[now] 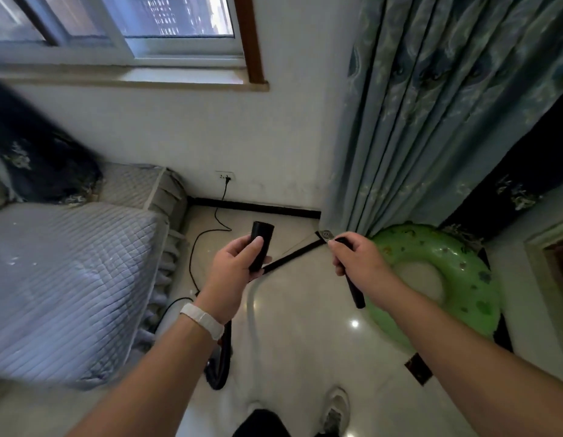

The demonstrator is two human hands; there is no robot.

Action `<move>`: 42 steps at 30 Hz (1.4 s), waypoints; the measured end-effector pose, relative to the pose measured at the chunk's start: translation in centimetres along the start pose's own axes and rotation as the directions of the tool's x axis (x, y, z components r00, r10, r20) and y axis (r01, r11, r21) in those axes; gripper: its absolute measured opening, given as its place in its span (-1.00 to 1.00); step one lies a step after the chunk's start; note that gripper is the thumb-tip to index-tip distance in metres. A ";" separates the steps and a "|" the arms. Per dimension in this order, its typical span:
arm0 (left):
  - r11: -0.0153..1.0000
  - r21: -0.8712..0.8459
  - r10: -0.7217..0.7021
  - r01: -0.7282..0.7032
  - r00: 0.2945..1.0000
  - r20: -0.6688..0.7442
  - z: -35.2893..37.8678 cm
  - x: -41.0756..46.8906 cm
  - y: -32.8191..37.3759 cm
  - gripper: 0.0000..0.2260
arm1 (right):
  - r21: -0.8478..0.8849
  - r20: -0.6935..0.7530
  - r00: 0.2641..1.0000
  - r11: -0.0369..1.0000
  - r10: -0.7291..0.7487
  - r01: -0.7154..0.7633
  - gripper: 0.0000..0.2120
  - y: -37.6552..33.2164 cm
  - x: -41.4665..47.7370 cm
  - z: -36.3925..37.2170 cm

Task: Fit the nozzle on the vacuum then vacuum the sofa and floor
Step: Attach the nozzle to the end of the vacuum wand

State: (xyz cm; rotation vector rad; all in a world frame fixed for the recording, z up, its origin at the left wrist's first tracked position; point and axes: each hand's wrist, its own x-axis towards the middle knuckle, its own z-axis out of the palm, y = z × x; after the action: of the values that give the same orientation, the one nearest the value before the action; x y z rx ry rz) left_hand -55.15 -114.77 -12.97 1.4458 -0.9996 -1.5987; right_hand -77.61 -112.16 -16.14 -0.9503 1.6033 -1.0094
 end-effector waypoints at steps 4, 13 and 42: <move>1.000 -0.006 -0.025 0.024 0.999 -0.035 -0.2 2.9 0.0 -0.78 | -0.060 0.069 0.998 0.998 0.003 0.001 -0.84 0.0 3.6 0.4; 0.994 -0.075 -0.087 0.085 0.996 -0.027 -2.5 11.7 -0.7 -0.83 | -0.149 0.071 0.995 0.987 0.068 -0.056 -0.83 -1.1 10.0 3.9; 0.934 -0.307 -0.272 0.185 0.924 -0.268 1.4 37.8 -23.4 -0.89 | -0.308 0.397 0.899 0.949 0.188 -0.062 -0.89 22.3 38.3 11.4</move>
State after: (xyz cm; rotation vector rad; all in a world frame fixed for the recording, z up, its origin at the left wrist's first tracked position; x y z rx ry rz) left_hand -60.27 -139.17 -49.75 1.5947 -0.4189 -1.5403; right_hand -77.25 -141.61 -51.18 -1.1547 1.4379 -0.4392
